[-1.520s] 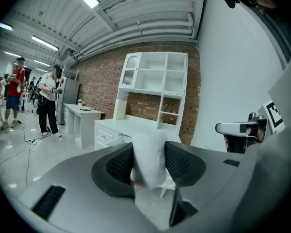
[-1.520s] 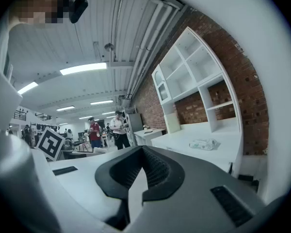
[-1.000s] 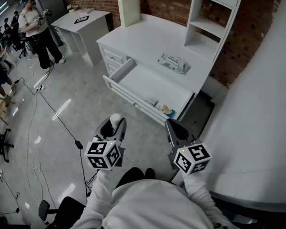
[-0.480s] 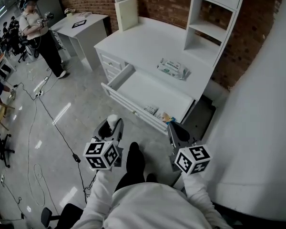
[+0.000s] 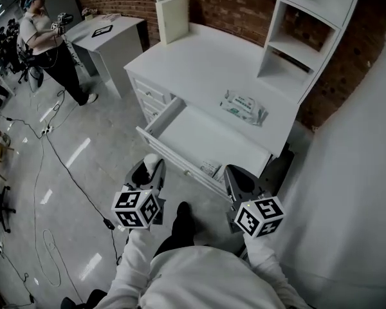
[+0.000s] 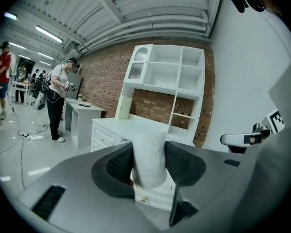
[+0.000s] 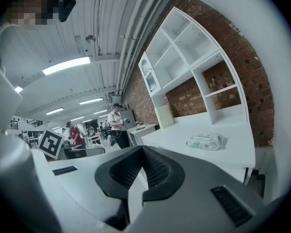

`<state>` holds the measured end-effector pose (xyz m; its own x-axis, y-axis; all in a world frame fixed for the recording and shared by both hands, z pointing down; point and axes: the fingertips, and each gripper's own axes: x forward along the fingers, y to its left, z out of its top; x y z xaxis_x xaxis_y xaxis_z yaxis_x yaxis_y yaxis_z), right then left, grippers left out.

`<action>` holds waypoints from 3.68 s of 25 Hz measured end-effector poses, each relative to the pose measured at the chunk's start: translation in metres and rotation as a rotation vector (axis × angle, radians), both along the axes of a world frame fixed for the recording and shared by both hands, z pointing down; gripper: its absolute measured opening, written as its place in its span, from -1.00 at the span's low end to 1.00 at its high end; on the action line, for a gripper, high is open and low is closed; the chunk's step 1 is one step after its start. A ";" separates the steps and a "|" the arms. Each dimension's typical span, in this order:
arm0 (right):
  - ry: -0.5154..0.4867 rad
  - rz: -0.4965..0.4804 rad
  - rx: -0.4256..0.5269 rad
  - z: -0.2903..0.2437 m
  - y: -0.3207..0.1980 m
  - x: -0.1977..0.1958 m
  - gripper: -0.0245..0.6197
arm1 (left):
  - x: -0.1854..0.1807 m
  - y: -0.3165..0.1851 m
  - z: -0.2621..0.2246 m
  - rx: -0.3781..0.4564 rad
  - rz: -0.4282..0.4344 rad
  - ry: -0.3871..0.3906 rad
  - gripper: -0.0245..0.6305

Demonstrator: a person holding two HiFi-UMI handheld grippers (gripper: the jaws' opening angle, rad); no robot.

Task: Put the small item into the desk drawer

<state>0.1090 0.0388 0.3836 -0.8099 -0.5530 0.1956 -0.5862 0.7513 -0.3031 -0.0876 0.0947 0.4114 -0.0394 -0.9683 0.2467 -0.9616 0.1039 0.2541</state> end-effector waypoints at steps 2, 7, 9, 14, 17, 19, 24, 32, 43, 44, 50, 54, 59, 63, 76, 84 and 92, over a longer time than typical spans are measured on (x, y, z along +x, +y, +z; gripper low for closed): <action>0.001 0.001 -0.007 0.001 -0.017 -0.018 -0.84 | -0.015 -0.018 0.000 -0.002 0.004 0.003 -0.34; 0.010 0.015 -0.021 0.000 -0.056 -0.058 -0.84 | -0.051 -0.059 0.002 -0.007 0.028 0.004 -0.34; 0.013 0.023 -0.025 0.000 -0.071 -0.072 -0.84 | -0.065 -0.074 0.004 -0.010 0.038 0.006 -0.34; 0.015 0.037 -0.027 -0.001 -0.101 -0.105 -0.84 | -0.092 -0.107 0.008 -0.014 0.062 0.015 -0.34; 0.017 0.043 -0.020 -0.003 -0.114 -0.121 -0.84 | -0.106 -0.124 0.011 -0.019 0.078 0.013 -0.34; 0.013 0.047 -0.014 -0.006 -0.122 -0.131 -0.84 | -0.114 -0.134 0.013 -0.018 0.088 0.014 -0.34; 0.020 0.078 -0.008 -0.005 -0.135 -0.146 -0.84 | -0.129 -0.150 0.019 -0.020 0.108 0.026 -0.34; 0.047 0.108 -0.008 -0.002 -0.147 -0.149 -0.84 | -0.134 -0.168 0.031 -0.047 0.126 0.031 -0.34; 0.010 0.147 0.023 -0.014 -0.180 -0.133 -0.84 | -0.129 -0.200 0.035 -0.067 0.148 0.004 -0.34; 0.006 0.150 0.025 -0.015 -0.184 -0.131 -0.84 | -0.128 -0.204 0.035 -0.069 0.151 0.001 -0.34; -0.005 0.166 0.041 -0.021 -0.199 -0.125 -0.84 | -0.124 -0.229 0.038 -0.078 0.173 -0.010 -0.34; 0.005 0.189 0.032 -0.016 -0.208 -0.115 -0.84 | -0.112 -0.245 0.045 -0.099 0.215 -0.019 -0.34; 0.008 0.254 0.006 -0.007 -0.219 -0.094 -0.84 | -0.093 -0.266 0.060 -0.137 0.281 -0.031 -0.34; 0.012 0.302 -0.008 -0.001 -0.223 -0.078 -0.84 | -0.079 -0.281 0.071 -0.164 0.328 -0.041 -0.34; 0.006 0.393 -0.029 0.004 -0.227 -0.047 -0.84 | -0.044 -0.301 0.137 -0.322 0.439 -0.062 -0.34; 0.009 0.412 -0.053 0.011 -0.229 -0.038 -0.84 | -0.039 -0.310 0.188 -0.446 0.465 -0.079 -0.34; 0.010 0.414 -0.069 0.015 -0.227 -0.034 -0.84 | -0.032 -0.311 0.239 -0.585 0.510 -0.130 -0.34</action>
<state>0.0753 -0.1885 0.3991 -0.5194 -0.8169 0.2508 -0.8379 0.4293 -0.3371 -0.1192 -0.2166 0.6508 0.3112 -0.5890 0.7458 -0.9448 -0.2762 0.1761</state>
